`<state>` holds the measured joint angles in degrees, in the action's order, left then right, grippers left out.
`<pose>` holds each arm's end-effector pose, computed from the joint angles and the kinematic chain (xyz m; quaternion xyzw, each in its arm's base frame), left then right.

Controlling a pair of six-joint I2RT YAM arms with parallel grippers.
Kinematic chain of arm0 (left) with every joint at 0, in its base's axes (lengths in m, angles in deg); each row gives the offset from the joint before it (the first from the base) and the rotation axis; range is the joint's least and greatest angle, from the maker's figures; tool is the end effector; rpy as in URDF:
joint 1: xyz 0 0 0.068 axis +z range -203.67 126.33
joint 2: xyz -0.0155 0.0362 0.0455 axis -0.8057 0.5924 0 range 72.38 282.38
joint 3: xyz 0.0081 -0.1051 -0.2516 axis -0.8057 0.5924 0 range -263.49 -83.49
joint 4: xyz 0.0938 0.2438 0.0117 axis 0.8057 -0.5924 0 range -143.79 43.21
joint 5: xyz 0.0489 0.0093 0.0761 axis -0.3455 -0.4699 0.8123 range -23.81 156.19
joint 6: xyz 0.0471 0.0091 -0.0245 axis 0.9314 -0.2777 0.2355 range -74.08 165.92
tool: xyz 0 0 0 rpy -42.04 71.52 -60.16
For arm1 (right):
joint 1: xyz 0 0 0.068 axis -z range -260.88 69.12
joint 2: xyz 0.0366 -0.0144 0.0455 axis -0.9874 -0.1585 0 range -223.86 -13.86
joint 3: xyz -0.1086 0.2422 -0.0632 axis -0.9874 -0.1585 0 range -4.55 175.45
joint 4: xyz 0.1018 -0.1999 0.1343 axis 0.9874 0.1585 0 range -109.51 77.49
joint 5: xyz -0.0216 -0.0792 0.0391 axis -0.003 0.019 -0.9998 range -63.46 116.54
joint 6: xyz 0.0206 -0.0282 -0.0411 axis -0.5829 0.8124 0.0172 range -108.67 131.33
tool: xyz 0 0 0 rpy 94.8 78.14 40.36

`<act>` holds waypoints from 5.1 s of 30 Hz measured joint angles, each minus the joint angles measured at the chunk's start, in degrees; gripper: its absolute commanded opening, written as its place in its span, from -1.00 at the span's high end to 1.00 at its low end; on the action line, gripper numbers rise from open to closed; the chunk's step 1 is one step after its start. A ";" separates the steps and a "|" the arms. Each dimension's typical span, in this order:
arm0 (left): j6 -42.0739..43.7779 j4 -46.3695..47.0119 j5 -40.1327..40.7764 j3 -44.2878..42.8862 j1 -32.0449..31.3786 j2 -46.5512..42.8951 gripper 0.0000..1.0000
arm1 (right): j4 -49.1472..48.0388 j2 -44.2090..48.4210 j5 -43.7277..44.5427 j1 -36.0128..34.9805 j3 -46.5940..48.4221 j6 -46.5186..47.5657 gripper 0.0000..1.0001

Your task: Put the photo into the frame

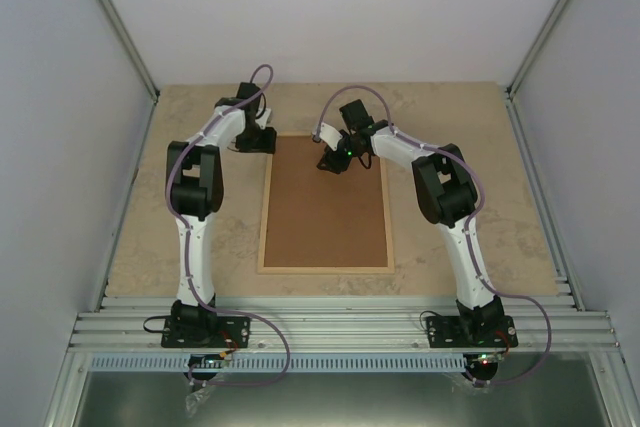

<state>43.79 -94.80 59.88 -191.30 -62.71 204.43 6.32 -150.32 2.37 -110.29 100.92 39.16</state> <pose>0.4717 -0.0789 0.1596 0.0679 0.9842 -0.0691 0.1480 0.4378 0.2634 0.1315 -0.5014 0.7940 0.2045 0.2764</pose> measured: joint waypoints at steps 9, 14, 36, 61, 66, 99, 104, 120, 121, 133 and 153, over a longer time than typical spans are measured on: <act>-0.24 0.00 -0.02 0.09 0.11 0.00 -0.14 | 0.09 0.00 0.02 0.00 0.09 0.00 -0.21; -0.33 0.00 -0.24 0.09 0.26 0.00 -0.13 | 0.11 0.00 0.04 0.00 0.11 0.00 -0.21; -0.66 1.95 -1.36 2.19 0.57 -0.33 -0.10 | 0.31 -0.02 0.44 -0.11 0.22 -0.42 -0.19; -0.72 2.54 -3.80 0.85 0.59 -1.42 -0.11 | 0.55 -0.02 0.90 -0.48 0.35 -0.63 -0.18; -0.68 2.01 -3.91 0.85 0.96 -1.42 -0.05 | 0.57 -0.02 0.90 -0.48 0.35 -0.66 -0.18; -1.14 3.23 -1.36 3.72 0.57 -1.70 0.00 | 1.09 -0.02 1.51 -0.68 0.68 -0.68 -0.16; -1.16 3.76 -0.13 4.26 0.13 -1.97 0.02 | 1.20 -0.04 1.53 -0.68 0.76 -0.68 -0.16; -0.02 5.97 5.84 5.46 -3.04 -2.21 -0.11 | 2.12 -0.13 1.92 -0.74 1.36 -0.70 -0.15; -0.02 5.79 5.53 5.20 -2.95 -2.21 -0.14 | 2.21 -0.20 1.92 -0.74 1.42 -0.68 -0.15; 0.76 2.03 -2.43 -2.05 -2.23 1.01 -0.16 | 2.43 -0.26 1.92 -0.74 1.62 -0.72 -0.15; 0.79 2.91 -1.31 1.20 -0.07 0.37 -0.03 | 2.86 -0.35 1.88 -0.74 2.03 -0.85 -0.16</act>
<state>44.57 -91.89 58.57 -190.10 -62.78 204.80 9.18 -150.67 4.25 -111.03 102.95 38.31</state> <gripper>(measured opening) 0.517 0.575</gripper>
